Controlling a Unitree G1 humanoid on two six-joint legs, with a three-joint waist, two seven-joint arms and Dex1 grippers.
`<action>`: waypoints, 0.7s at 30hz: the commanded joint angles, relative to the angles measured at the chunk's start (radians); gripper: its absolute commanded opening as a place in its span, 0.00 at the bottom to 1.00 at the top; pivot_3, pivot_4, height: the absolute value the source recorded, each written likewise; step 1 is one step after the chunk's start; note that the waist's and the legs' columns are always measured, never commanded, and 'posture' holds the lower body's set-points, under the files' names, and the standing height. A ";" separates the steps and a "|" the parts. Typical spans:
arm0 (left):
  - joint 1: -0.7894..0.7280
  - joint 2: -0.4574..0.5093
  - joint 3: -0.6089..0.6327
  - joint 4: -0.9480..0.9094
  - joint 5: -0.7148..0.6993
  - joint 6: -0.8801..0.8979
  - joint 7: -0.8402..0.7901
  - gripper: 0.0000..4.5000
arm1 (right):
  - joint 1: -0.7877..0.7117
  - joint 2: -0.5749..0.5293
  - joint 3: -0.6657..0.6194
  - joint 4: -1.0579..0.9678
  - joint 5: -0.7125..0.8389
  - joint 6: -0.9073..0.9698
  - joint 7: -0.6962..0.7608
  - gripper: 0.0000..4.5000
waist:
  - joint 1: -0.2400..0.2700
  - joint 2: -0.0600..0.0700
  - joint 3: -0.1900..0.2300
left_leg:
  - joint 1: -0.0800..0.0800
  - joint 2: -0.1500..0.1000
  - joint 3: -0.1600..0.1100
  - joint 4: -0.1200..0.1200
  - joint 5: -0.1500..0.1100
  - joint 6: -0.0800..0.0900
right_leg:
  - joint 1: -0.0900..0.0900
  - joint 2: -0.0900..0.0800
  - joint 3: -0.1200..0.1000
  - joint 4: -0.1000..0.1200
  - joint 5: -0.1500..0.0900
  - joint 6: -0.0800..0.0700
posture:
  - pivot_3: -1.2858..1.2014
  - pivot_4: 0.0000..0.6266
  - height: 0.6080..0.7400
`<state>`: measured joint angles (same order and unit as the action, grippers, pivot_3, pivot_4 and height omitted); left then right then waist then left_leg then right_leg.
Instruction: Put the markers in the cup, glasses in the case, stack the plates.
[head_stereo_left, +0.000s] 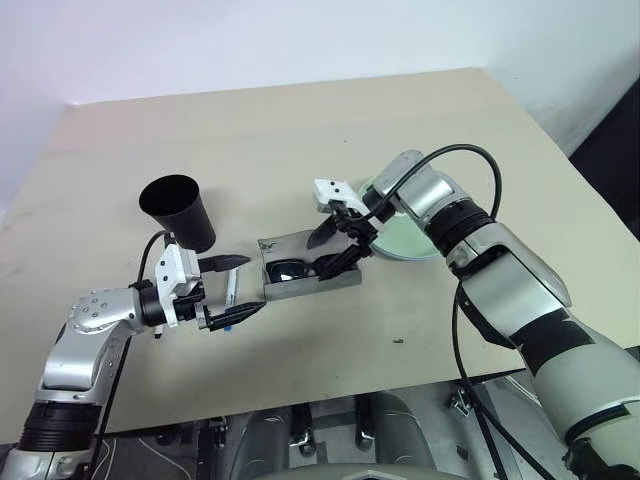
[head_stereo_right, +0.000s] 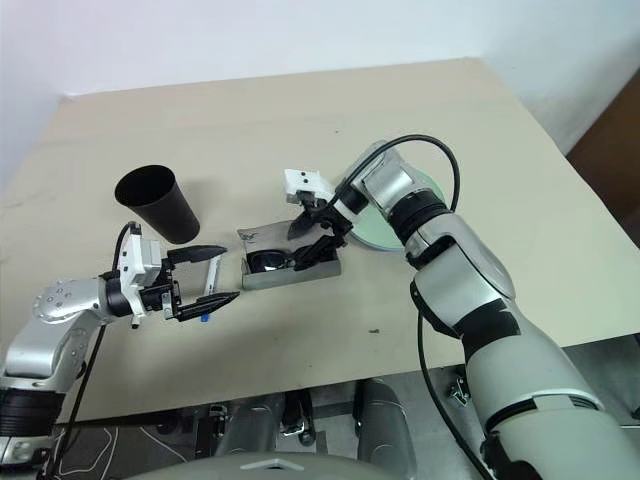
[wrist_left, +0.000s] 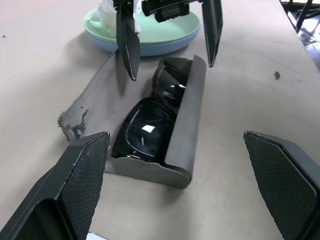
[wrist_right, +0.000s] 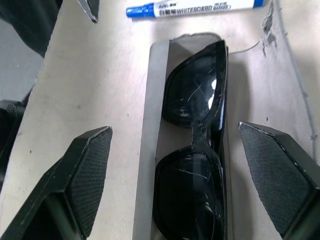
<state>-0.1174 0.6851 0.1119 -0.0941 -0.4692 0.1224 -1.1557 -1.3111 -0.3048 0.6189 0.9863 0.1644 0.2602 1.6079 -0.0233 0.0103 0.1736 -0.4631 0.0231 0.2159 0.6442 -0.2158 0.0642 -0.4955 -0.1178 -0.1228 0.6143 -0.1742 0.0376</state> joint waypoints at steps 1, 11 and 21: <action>-0.023 -0.002 0.006 0.006 -0.005 -0.021 -0.010 1.00 | -0.053 0.007 -0.121 -0.023 0.040 0.050 0.006 0.94 | 0.000 0.000 0.000 | 0.000 0.000 0.000 0.000 0.000 0.000 | 0.000 0.000 0.000 0.000 0.000 0.000 | 0.52 0.24 1.00; -0.033 0.009 0.039 0.025 -0.030 -0.012 -0.018 1.00 | -0.103 0.040 -0.447 0.090 0.061 0.158 -0.330 0.60 | -0.006 0.000 0.000 | 0.000 0.002 0.002 0.000 0.000 0.000 | -0.001 0.001 -0.001 0.000 0.001 -0.002 | 0.52 0.24 1.00; -0.012 0.029 0.082 0.001 -0.056 0.017 -0.014 1.00 | -0.036 0.143 -0.483 0.226 -0.096 -0.024 -0.767 0.01 | -0.043 0.000 0.000 | 0.000 0.003 0.005 -0.004 0.003 -0.004 | -0.002 0.002 -0.001 0.000 0.002 -0.001 | 0.52 0.24 1.00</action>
<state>-0.1273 0.6901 0.1516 -0.0620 -0.4940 0.1348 -1.1708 -1.3472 -0.1712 0.1215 1.2154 0.1054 0.2868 0.8657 -0.0659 0.0102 0.1735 -0.4625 0.0263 0.2207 0.6398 -0.2127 0.0590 -0.4974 -0.1155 -0.1237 0.6143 -0.1717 0.0372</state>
